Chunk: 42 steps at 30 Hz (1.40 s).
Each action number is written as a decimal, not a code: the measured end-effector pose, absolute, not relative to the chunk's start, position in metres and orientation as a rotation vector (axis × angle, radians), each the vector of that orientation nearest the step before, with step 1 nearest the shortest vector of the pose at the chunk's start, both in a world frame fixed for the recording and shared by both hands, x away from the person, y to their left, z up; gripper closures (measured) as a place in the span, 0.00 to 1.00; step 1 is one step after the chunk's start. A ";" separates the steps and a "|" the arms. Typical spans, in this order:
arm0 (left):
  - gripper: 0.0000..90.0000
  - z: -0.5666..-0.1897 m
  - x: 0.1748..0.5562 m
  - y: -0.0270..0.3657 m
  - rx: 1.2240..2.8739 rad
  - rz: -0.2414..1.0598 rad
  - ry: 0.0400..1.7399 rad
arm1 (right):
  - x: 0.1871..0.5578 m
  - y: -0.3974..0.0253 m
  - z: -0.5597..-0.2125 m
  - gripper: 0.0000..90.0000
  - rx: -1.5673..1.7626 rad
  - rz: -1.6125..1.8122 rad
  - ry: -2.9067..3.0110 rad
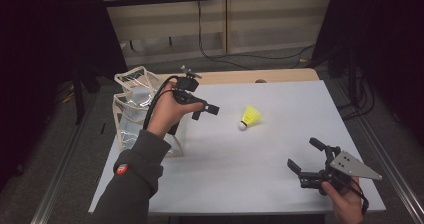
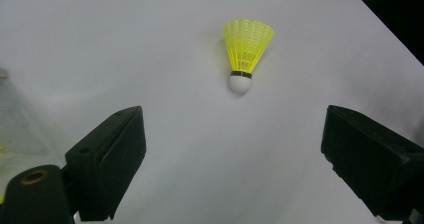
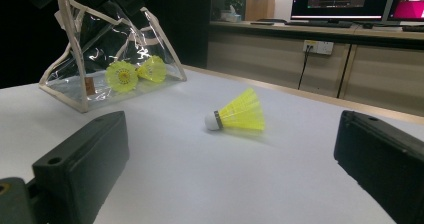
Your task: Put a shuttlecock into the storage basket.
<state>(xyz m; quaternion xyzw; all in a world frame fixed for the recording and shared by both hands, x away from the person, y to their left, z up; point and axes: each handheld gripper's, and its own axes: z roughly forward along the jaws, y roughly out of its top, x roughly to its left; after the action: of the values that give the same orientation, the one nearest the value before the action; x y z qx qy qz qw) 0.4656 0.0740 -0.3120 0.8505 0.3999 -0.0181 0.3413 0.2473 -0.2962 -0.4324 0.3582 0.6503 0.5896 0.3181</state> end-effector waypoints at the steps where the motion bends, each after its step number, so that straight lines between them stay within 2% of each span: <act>1: 0.12 -0.313 0.465 0.073 2.220 -0.045 1.032 | 0.247 -0.296 -0.433 0.01 0.943 1.551 1.708; 42: 0.11 -0.356 0.459 0.049 2.237 -0.096 1.002 | 0.246 -0.296 -0.432 0.01 0.943 1.552 1.706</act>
<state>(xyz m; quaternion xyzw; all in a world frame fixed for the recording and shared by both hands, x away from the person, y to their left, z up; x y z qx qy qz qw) 0.4593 0.0486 -0.3556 0.8584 0.3846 -0.0367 0.3374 0.2464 -0.2961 -0.4319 0.3587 0.6489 0.5902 0.3192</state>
